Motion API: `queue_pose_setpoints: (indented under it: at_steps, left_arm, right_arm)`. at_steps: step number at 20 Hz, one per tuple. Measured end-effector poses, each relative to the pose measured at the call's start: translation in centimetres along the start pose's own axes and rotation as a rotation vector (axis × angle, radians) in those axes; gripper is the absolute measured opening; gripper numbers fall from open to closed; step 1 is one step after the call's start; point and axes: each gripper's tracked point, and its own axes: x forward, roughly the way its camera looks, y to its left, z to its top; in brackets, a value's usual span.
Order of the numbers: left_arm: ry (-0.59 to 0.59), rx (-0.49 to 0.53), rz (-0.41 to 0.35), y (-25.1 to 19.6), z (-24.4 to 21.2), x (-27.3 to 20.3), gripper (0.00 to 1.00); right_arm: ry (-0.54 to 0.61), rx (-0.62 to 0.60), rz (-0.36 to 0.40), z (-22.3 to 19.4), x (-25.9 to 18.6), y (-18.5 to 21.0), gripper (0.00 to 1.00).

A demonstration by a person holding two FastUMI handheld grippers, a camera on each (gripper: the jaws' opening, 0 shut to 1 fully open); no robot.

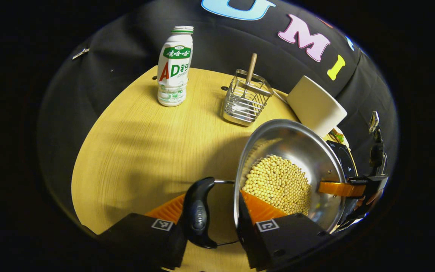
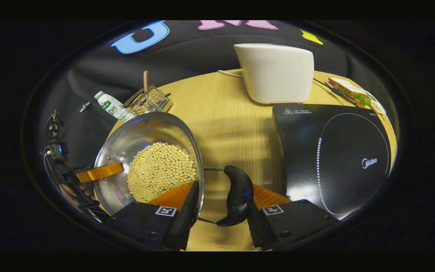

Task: First push the handle of the pot to place it horizontally, then grasp the pot with both hands and set it on the induction cooktop.

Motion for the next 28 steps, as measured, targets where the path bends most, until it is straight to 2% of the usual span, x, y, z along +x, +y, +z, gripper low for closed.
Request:
queue_pose_setpoints:
  at_steps: [9, 12, 13, 14, 19, 28]
  left_arm:
    - [0.008, -0.018, 0.018, -0.1, -0.4, 0.1, 0.61]
    - [-0.008, -0.020, 0.016, -0.6, 0.0, -0.6, 0.60]
    - [-0.020, -0.011, 0.019, -1.2, 0.2, -1.4, 0.60]
    - [-0.025, -0.007, 0.022, -1.9, 0.1, -2.6, 0.60]
    - [-0.014, -0.007, 0.025, -5.9, 0.2, -4.6, 0.60]
    - [0.006, 0.036, -0.002, -17.2, 1.3, -4.7, 0.60]
  right_arm:
    - [0.028, 0.018, 0.007, -0.2, -0.3, 0.1, 0.58]
    - [0.002, 0.014, 0.010, 0.6, -2.1, 0.0, 0.57]
    - [-0.005, 0.003, 0.012, 1.0, -2.8, 0.0, 0.53]
    - [-0.015, -0.002, 0.016, 1.4, -3.5, -0.2, 0.57]
    - [-0.020, 0.006, 0.023, 1.9, -7.3, -2.4, 0.57]
    - [-0.038, 0.062, 0.003, 4.2, -13.3, -11.7, 0.57]
